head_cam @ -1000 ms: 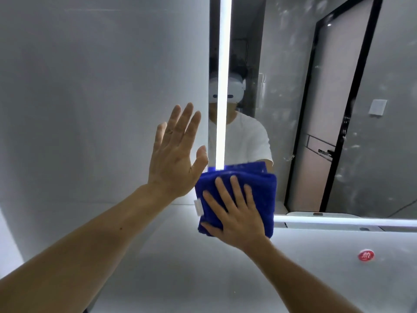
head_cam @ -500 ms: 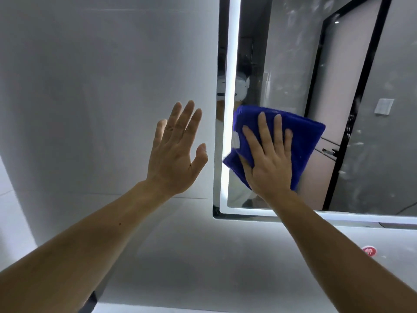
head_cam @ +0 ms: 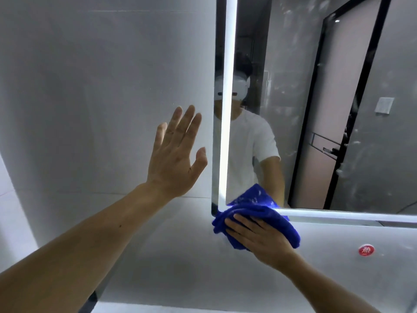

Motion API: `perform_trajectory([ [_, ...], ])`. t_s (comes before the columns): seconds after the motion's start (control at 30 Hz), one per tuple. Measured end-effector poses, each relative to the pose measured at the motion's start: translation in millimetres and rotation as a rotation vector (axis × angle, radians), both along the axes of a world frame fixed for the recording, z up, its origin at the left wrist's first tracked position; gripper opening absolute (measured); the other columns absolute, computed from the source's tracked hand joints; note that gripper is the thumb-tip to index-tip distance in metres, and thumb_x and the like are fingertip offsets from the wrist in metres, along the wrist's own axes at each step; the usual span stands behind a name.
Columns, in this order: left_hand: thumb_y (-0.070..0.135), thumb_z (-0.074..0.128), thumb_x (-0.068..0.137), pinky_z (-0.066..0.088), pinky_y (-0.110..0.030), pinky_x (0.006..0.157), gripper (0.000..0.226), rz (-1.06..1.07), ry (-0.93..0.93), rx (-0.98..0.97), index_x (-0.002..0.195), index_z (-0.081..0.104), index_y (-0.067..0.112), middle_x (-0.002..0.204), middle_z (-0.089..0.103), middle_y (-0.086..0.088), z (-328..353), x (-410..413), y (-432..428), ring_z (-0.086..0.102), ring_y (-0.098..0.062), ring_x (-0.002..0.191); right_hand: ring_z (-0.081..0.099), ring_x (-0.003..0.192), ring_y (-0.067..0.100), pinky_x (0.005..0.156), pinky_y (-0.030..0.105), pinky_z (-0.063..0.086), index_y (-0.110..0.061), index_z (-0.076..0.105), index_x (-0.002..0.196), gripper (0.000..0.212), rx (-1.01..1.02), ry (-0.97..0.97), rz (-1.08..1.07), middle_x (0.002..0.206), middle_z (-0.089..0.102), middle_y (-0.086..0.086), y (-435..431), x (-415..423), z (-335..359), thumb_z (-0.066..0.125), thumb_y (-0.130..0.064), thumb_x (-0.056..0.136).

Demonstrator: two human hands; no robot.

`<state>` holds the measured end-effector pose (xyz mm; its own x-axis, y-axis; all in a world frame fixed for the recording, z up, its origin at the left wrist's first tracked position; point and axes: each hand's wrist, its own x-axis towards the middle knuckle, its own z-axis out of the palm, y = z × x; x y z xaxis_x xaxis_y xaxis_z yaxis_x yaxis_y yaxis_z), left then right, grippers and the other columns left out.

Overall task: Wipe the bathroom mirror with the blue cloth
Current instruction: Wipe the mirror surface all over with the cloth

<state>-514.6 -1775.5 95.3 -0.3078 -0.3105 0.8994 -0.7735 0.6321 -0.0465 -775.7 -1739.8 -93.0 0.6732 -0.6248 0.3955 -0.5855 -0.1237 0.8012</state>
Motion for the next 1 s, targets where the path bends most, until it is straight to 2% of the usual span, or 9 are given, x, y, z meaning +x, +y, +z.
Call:
perform_trajectory([
  [0.07,0.045,0.033,0.098,-0.001,-0.050,0.121,0.063,-0.008,-0.002,0.004,0.154,0.026,0.017,0.164,0.015,-0.004,3,-3,0,0.007,-0.021,0.152,0.015,0.148,0.026,0.121,0.045,0.000,-0.017,0.030,0.151,0.097,0.018,-0.005,0.004,0.158,0.022,0.004,3,-8,13,0.079,-0.014,0.067],
  [0.17,0.044,0.031,0.098,0.000,-0.051,0.121,0.062,-0.020,0.003,0.010,0.154,0.025,0.017,0.164,0.015,-0.004,9,-9,0,0.007,-0.022,0.152,0.011,0.149,0.028,0.121,0.046,0.003,-0.017,0.030,0.151,0.089,-0.068,-0.189,0.062,0.159,0.024,0.007,1,-5,56,0.078,-0.023,0.076],
  [0.3,0.041,0.032,0.099,-0.002,-0.049,0.120,0.061,-0.035,0.008,0.008,0.155,0.025,0.016,0.164,0.015,-0.005,13,-17,1,0.006,-0.022,0.152,0.016,0.148,0.032,0.122,0.045,0.000,-0.014,0.037,0.149,0.057,-0.247,-0.448,0.164,0.158,0.028,0.011,-9,9,135,0.050,-0.032,0.097],
  [0.4,0.041,0.031,0.099,-0.005,-0.045,0.120,0.062,-0.029,0.018,0.016,0.155,0.024,0.016,0.164,0.013,-0.004,13,-16,1,0.005,-0.021,0.152,0.014,0.149,0.032,0.122,0.044,0.000,-0.016,0.037,0.148,0.052,-0.358,-0.657,0.184,0.159,0.027,0.010,-20,27,169,0.041,-0.034,0.100],
  [0.5,0.042,0.032,0.099,-0.008,-0.041,0.120,0.062,-0.011,0.030,0.014,0.155,0.024,0.016,0.164,0.014,-0.004,9,-13,-1,0.005,-0.021,0.152,0.012,0.149,0.034,0.122,0.048,0.002,-0.018,0.034,0.150,0.054,-0.435,-0.783,0.173,0.161,0.021,0.010,-30,45,157,0.041,-0.040,0.101],
  [0.67,0.046,0.026,0.099,-0.003,-0.047,0.121,0.063,-0.008,0.011,0.025,0.155,0.024,0.017,0.164,0.014,-0.003,5,-10,-3,0.005,-0.021,0.152,0.007,0.150,0.034,0.121,0.050,0.000,-0.019,0.034,0.151,0.053,-0.228,-0.439,0.149,0.162,0.016,0.010,-28,33,70,0.035,-0.042,0.103],
  [0.77,0.048,0.025,0.099,0.000,-0.050,0.121,0.063,0.000,-0.009,0.021,0.155,0.023,0.018,0.164,0.014,-0.003,11,-8,-2,0.005,-0.021,0.152,0.009,0.150,0.032,0.122,0.049,0.004,-0.019,0.034,0.152,0.067,-0.160,-0.297,0.080,0.161,0.020,0.009,-20,21,44,0.062,-0.034,0.093],
  [0.87,0.045,0.029,0.099,-0.003,-0.046,0.121,0.062,-0.004,-0.010,-0.016,0.155,0.023,0.018,0.164,0.013,-0.003,26,-11,-1,0.005,-0.021,0.152,0.010,0.150,0.031,0.122,0.048,0.005,-0.018,0.030,0.153,0.081,-0.125,-0.256,0.057,0.162,0.021,0.008,-16,20,67,0.073,-0.034,0.086],
  [1.0,0.044,0.033,0.099,-0.009,-0.040,0.120,0.062,0.002,-0.011,-0.053,0.155,0.024,0.017,0.164,0.012,-0.003,48,-16,1,0.005,-0.021,0.152,0.011,0.150,0.032,0.122,0.044,-0.004,-0.016,0.032,0.153,0.064,-0.239,-0.449,0.130,0.162,0.019,0.008,-18,32,161,0.058,-0.032,0.096],
])
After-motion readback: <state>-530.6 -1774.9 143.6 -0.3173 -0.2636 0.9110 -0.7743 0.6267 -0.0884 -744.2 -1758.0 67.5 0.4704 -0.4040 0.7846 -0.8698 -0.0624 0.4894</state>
